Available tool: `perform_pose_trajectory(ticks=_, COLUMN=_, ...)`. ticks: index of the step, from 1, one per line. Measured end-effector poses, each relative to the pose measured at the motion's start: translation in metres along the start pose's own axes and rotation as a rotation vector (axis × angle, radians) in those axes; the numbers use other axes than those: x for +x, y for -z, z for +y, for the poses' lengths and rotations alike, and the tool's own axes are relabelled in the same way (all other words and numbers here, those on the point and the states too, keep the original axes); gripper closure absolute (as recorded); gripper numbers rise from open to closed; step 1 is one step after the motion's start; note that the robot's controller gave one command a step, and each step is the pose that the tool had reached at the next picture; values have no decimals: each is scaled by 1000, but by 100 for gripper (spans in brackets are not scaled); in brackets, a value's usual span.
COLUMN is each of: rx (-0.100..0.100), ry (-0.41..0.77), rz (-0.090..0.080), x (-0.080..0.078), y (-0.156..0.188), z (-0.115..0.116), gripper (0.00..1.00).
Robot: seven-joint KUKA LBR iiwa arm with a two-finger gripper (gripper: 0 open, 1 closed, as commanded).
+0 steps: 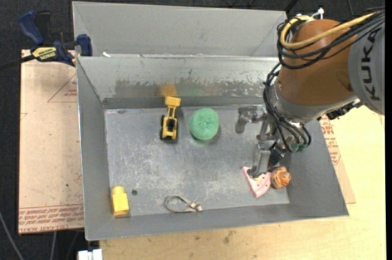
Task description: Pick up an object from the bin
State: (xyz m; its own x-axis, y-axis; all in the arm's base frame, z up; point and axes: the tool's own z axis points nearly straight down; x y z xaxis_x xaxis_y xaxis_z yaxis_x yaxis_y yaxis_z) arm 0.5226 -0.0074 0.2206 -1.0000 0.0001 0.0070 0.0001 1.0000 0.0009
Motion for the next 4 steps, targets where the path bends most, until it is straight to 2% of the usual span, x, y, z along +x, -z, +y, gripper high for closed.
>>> perform_pose_trajectory(ticks=1, rx=0, ry=0, rz=-8, x=-2, y=4, z=0, gripper=0)
perform_pose_trajectory(ticks=2, rx=-1, ry=72, rz=-10, x=16, y=-11, z=-27, gripper=0)
perform_pose_trajectory(ticks=3, rx=1, ry=341, rz=-8, x=6, y=-89, z=-64, gripper=100)
perform_pose_trajectory(ticks=4, rx=1, ry=341, rz=-8, x=6, y=-89, z=-64, gripper=0)
